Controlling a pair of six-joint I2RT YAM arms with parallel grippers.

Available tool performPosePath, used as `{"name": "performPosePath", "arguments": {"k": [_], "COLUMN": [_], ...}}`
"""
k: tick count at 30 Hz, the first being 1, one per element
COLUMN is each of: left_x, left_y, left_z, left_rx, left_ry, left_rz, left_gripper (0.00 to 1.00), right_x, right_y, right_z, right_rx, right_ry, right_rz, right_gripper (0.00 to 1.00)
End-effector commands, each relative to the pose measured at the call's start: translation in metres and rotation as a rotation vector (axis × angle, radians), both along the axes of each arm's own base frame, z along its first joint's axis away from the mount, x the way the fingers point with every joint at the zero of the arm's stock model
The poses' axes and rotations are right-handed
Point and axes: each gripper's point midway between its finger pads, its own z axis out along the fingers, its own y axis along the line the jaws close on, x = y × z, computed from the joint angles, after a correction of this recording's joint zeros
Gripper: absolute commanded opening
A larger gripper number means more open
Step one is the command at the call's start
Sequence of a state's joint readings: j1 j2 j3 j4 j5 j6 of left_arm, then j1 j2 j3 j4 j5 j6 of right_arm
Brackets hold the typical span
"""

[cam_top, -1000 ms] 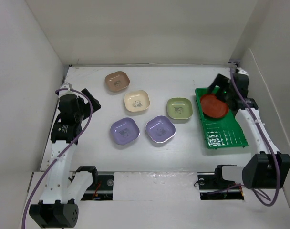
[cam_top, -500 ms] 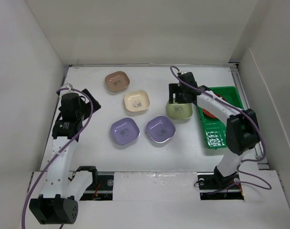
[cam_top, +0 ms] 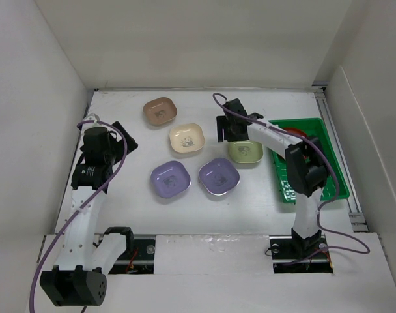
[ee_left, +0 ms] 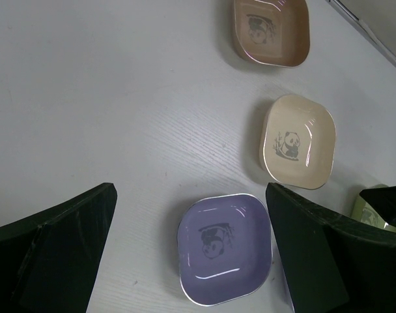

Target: Place the plates into the plastic bin on the countertop

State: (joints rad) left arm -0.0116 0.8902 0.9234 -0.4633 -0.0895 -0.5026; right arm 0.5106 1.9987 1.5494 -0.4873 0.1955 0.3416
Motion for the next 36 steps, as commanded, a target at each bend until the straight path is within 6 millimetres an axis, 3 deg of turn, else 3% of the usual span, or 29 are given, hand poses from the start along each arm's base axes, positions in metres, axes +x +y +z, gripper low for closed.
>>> {"name": "performPosePath", "arguments": {"k": [1, 9, 14, 15, 16, 21, 25, 26, 28, 29, 30, 33, 34, 36], "left_x": [0.001, -0.001, -0.005, -0.005, -0.005, -0.004, -0.004, -0.004, -0.004, -0.004, -0.003, -0.003, -0.003, -0.002], "left_y": [0.0, 0.0, 0.004, 0.004, 0.004, 0.003, 0.002, 0.002, 0.002, 0.002, 0.002, 0.0, 0.0, 0.0], "left_z": [0.007, 0.012, 0.02, 0.02, 0.02, 0.018, 0.018, 0.018, 0.018, 0.018, 0.015, 0.015, 0.015, 0.013], "left_rx": [0.003, 0.003, 0.013, 0.013, 0.013, 0.013, 0.007, 0.007, 0.007, 0.007, 0.008, 0.003, 0.003, 0.003], "left_ry": [-0.022, -0.04, -0.072, -0.072, -0.072, -0.063, -0.063, -0.063, -0.063, -0.063, -0.054, -0.054, -0.054, -0.045], "left_rz": [-0.001, -0.001, 0.016, 0.016, 0.016, 0.016, 0.007, 0.007, 0.007, 0.007, 0.007, -0.001, -0.001, -0.001], "left_gripper": [1.0, 1.0, 1.0, 1.0, 1.0, 1.0, 1.0, 1.0, 1.0, 1.0, 1.0, 1.0, 1.0, 1.0], "right_x": [0.001, 0.005, 0.009, 0.014, 0.014, 0.039, 0.066, 0.072, 0.074, 0.074, 0.072, 0.062, 0.052, 0.039], "right_y": [-0.002, -0.001, -0.002, 0.0, 0.0, -0.006, -0.011, -0.012, -0.019, -0.019, -0.022, -0.033, -0.038, -0.055], "right_z": [0.005, -0.032, -0.04, -0.037, -0.041, -0.032, -0.005, 0.018, 0.042, 0.059, 0.093, 0.135, 0.164, 0.181], "right_rx": [0.01, 0.039, 0.03, 0.035, 0.023, -0.048, -0.068, -0.065, -0.069, -0.058, -0.044, -0.023, -0.008, -0.03], "right_ry": [-0.015, 0.064, 0.089, 0.08, 0.092, 0.055, -0.016, -0.059, -0.099, -0.124, -0.185, -0.248, -0.297, -0.32], "right_rz": [-0.037, -0.021, -0.017, -0.017, -0.01, -0.003, 0.004, 0.001, 0.0, -0.001, -0.003, -0.011, -0.008, -0.03], "right_gripper": [0.73, 0.58, 0.53, 0.49, 0.33, 0.02, 0.0, 0.0, 0.0, 0.0, 0.0, 0.0, 0.0, 0.0]}}
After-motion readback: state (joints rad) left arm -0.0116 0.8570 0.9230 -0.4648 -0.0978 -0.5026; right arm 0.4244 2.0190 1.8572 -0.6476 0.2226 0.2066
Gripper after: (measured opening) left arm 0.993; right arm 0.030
